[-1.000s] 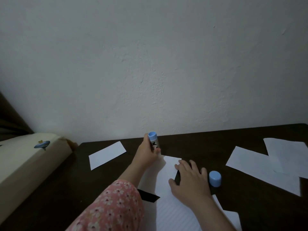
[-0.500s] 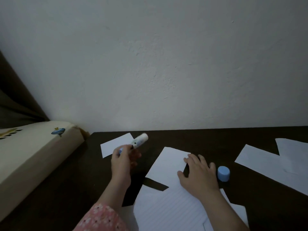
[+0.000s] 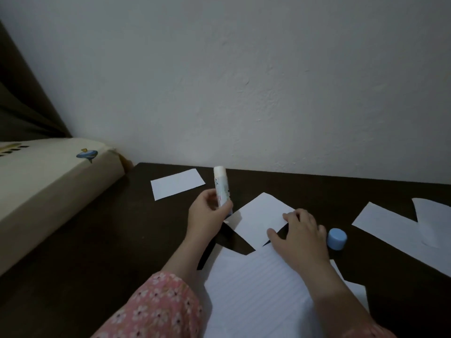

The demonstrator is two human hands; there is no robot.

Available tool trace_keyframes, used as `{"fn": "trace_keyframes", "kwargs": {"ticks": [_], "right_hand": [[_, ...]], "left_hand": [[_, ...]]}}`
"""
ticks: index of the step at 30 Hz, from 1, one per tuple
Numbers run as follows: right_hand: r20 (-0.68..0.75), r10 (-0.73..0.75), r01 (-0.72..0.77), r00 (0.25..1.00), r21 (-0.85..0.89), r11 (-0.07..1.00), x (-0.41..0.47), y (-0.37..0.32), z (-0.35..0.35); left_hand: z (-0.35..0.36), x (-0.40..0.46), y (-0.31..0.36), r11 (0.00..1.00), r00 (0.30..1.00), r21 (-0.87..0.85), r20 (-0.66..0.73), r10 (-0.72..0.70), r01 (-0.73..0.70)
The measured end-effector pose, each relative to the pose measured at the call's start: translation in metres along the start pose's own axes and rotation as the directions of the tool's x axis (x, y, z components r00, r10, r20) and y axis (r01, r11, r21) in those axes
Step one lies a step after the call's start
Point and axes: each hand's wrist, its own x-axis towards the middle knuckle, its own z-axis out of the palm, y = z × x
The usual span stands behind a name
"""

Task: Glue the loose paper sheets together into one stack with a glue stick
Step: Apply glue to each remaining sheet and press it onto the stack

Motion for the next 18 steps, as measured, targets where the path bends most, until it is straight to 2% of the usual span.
{"fn": "trace_keyframes", "kwargs": {"ticks": [4, 7, 15, 16, 18], "right_hand": [[0.002, 0.042, -0.042, 0.999, -0.009, 0.999, -0.001, -0.005, 0.001], [-0.018, 0.08, -0.08, 0.997, -0.019, 0.997, -0.001, -0.01, 0.001], [-0.02, 0.102, -0.101, 0.995, 0.022, 0.995, -0.004, -0.012, 0.0], [-0.013, 0.103, -0.103, 0.995, 0.039, 0.994, -0.003, -0.012, -0.001], [0.009, 0.113, -0.113, 0.994, 0.064, 0.992, -0.003, -0.011, -0.005]], "left_hand": [[-0.007, 0.003, -0.008, 0.986, 0.989, 0.148, -0.108, 0.098, -0.082], [-0.01, 0.005, -0.016, 0.969, 0.99, 0.226, -0.083, 0.118, -0.096], [-0.011, 0.006, -0.02, 0.986, 0.993, 0.157, -0.095, 0.064, -0.049], [-0.011, 0.002, -0.019, 0.983, 0.984, 0.165, -0.145, 0.106, -0.081], [-0.012, -0.008, -0.013, 0.947, 0.925, 0.23, -0.257, 0.281, -0.224]]}}
